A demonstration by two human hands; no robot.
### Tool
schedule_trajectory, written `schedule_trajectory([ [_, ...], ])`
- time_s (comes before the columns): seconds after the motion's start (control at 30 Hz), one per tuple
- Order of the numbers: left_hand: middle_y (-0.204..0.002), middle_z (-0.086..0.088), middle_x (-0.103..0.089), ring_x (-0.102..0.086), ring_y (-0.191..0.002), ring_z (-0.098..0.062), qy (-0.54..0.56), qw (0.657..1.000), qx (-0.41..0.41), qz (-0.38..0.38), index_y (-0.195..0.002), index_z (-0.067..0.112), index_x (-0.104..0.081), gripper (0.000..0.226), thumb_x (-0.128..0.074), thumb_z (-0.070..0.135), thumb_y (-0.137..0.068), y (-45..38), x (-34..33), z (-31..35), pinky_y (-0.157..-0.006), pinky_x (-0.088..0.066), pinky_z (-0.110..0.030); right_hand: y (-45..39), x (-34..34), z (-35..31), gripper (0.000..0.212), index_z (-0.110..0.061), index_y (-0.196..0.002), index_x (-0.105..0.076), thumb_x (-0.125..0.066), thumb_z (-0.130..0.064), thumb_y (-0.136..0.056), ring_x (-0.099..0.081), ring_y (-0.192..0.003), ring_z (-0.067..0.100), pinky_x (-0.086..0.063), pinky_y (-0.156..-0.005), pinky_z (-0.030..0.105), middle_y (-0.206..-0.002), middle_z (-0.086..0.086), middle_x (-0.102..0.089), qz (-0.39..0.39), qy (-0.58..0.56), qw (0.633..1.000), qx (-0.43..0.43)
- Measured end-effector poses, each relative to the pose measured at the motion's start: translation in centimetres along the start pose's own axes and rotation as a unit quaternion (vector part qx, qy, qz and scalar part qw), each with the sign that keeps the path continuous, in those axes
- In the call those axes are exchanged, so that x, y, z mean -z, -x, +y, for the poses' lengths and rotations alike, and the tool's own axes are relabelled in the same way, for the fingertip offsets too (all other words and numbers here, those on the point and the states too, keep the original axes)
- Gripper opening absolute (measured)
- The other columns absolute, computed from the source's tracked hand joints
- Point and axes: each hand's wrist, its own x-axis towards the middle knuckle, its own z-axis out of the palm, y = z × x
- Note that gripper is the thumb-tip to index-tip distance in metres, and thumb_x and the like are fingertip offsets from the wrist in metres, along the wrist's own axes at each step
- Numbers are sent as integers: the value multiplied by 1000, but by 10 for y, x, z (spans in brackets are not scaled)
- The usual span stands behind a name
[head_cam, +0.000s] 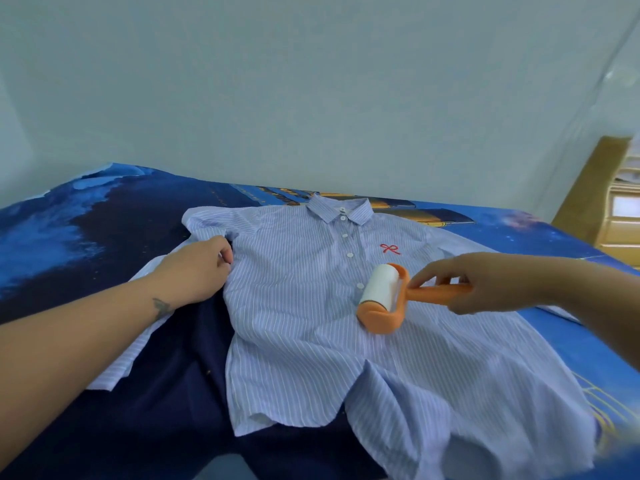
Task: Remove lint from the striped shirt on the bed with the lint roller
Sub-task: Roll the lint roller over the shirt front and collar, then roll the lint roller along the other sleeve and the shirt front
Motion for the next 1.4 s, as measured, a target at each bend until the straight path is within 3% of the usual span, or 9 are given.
schedule_trajectory([
  [0.17, -88, 12, -61, -59, -86, -19, -11, 1000, 3, 28, -88, 30, -54, 9, -48, 22, -89, -14, 1, 9, -83, -48, -37, -8, -32, 1, 44, -50, -115, -46, -61, -23, -83, -55, -73, -12, -41, -63, 9, -95, -22, -56, 47, -53, 997, 32],
  [0.27, -89, 12, -60, -60, -84, -18, -1, 999, 6, 32, -83, 29, -53, 11, -48, 21, -88, -31, 1, 16, -83, -49, -38, -17, -40, 3, 40, -45, -110, -55, -59, -19, -80, -57, -77, -7, -45, -68, 12, -96, -20, -60, 57, -83, 994, 51],
  [0.47, -89, 7, -61, -59, -85, -20, 13, 1000, -4, 23, -80, 29, -55, 15, -50, 16, -86, -71, 0, 22, -87, -49, -44, -30, -43, 21, 44, -50, -112, -51, -62, -23, -79, -51, -96, -5, -44, -85, 15, -107, -25, -51, 0, -87, 992, 86],
  [0.6, -107, 2, -56, -58, -97, -20, 2, 1000, 5, 5, -94, 26, -60, 11, -54, 20, -88, -110, -4, 24, -92, -47, -42, -51, -19, 37, 48, -50, -119, -50, -70, -41, -76, -51, -96, -9, -41, -81, 9, -104, -32, -51, -41, -92, 991, 84],
  [0.8, -110, -2, -65, -59, -103, -22, -5, 1000, 13, 3, -106, 14, -65, 20, -54, 16, -90, -184, -7, 28, -91, -47, -37, -148, 45, 83, 12, -39, -97, -69, -64, -31, -89, -63, -63, 0, -44, -65, 16, -79, -17, -69, 137, -172, 975, -26],
  [0.97, -81, -4, -59, -56, -78, -21, -4, 997, 53, -48, -82, 16, -60, 11, -52, 14, -89, -235, -25, 39, -73, -43, -30, -244, 58, 116, 14, -13, -100, -70, -58, -13, -92, -50, -52, 14, -42, -49, 25, -73, 6, -66, 228, -267, 926, -136],
  [1.07, -86, -7, -59, -54, -81, -21, -31, 994, 74, -70, -81, 13, -60, 16, -49, 15, -92, -263, -41, 41, -70, -41, -30, -289, 56, 132, 16, -9, -103, -67, -53, -12, -94, -46, -49, 15, -39, -41, 24, -72, 8, -62, 233, -283, 905, -214],
  [1.23, -110, -17, -69, -63, -90, -29, 11, 991, 105, -83, -105, 11, -62, 17, -49, 11, -94, -280, -48, 39, -82, -48, -33, -321, 49, 147, 30, -9, -116, -67, -48, -9, -93, -64, -88, 27, -53, -75, 34, -105, 11, -67, 248, -182, 919, -246],
  [1.4, -76, -18, -66, -47, -51, -24, 124, 971, 160, -127, -93, -1, -67, 20, -49, 9, -93, -288, -56, 46, -52, -40, -25, -339, 49, 147, 39, -12, -127, -57, -57, -19, -89, -57, -111, 30, -46, -91, 36, -124, 13, -61, 251, -207, 917, -230],
])
